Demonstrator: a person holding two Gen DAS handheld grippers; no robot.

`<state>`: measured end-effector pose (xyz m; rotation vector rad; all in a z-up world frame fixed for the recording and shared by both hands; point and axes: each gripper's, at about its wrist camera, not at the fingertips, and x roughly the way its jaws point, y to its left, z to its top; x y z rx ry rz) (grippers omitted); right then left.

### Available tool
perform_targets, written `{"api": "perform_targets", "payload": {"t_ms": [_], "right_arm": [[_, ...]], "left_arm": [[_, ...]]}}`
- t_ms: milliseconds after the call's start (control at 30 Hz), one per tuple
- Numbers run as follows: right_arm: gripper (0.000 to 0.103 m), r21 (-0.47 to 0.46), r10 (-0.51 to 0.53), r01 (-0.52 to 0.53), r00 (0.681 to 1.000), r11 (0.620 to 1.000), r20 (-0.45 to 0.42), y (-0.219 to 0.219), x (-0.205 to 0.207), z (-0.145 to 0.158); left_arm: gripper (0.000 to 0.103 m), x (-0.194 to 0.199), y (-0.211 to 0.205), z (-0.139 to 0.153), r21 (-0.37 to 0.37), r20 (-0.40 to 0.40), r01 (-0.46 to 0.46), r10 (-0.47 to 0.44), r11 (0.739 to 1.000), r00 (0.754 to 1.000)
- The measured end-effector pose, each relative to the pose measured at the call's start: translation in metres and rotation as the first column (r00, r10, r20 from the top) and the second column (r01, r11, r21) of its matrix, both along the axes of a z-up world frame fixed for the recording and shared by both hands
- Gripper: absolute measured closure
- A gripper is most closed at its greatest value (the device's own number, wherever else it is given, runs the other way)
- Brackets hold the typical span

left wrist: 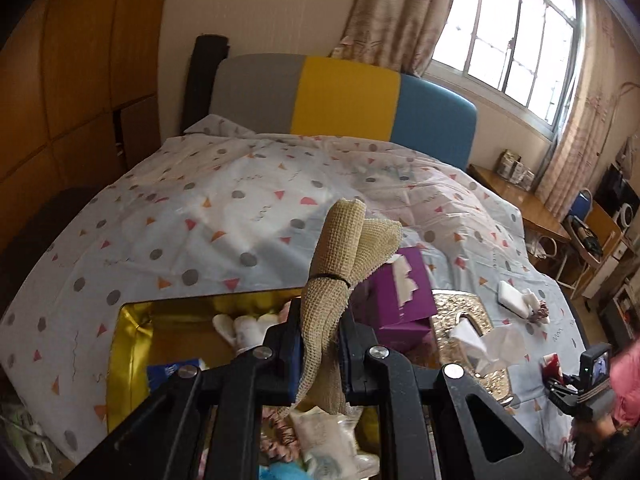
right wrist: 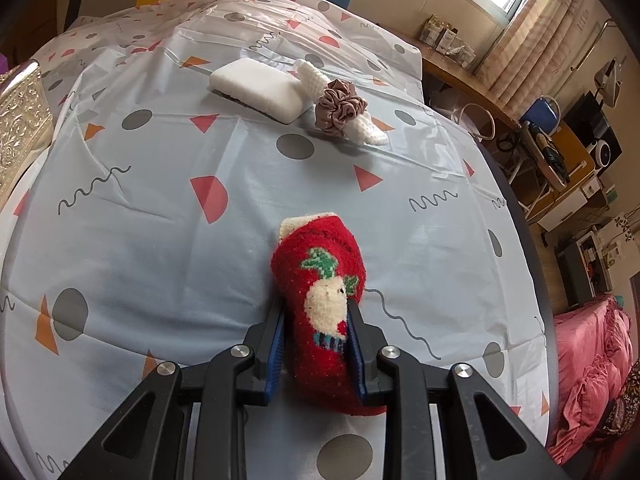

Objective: Organize soft objects
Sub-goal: 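Carry the cream towel into the gold tray and open the left tool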

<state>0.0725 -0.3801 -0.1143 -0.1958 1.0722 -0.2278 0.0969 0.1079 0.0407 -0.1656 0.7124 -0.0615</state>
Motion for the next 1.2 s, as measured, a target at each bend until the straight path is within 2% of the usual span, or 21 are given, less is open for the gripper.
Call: {"api": "perform_targets", "payload": {"t_ms": [267,467,633,800,967,1033,1133,1200], "right_arm": [[0.078,-0.044,0.023,-0.023,1.0,0.999,0.009,0.008,-0.004,-0.001],[0.079,-0.049,0.028,-0.027,1.0,0.998,0.011,0.009,-0.005,-0.001],[0.079,-0.05,0.029,-0.028,1.0,0.998,0.013,0.008,-0.006,-0.001],[0.079,-0.058,0.028,-0.027,1.0,0.998,0.015,0.008,-0.006,-0.002],[0.079,-0.061,0.023,-0.022,1.0,0.998,0.016,0.009,-0.005,-0.002],[0.079,-0.06,0.023,-0.022,1.0,0.998,0.016,0.009,-0.005,-0.002],[0.079,-0.06,0.021,-0.02,1.0,0.998,0.016,0.009,-0.005,-0.003],[0.079,-0.06,0.022,-0.021,1.0,0.998,0.016,0.009,-0.005,-0.003]], "left_arm": [[0.088,-0.035,0.059,-0.028,-0.025,-0.052,-0.151,0.15,0.988,0.987],[0.088,-0.069,0.103,-0.048,-0.035,-0.085,-0.269,0.266,0.962,0.96],[0.088,-0.09,0.131,-0.08,-0.08,-0.179,-0.348,0.33,0.934,0.927],[0.088,-0.089,0.144,-0.108,-0.15,-0.269,-0.392,0.343,0.908,0.9],[0.085,-0.07,0.139,-0.118,-0.097,-0.287,-0.4,0.36,0.911,0.888],[0.077,-0.061,0.135,-0.12,-0.054,-0.281,-0.391,0.362,0.919,0.889],[0.065,-0.049,0.13,-0.128,0.006,-0.295,-0.395,0.379,0.919,0.877],[0.062,-0.047,0.124,-0.131,0.037,-0.285,-0.388,0.382,0.921,0.879]]}}
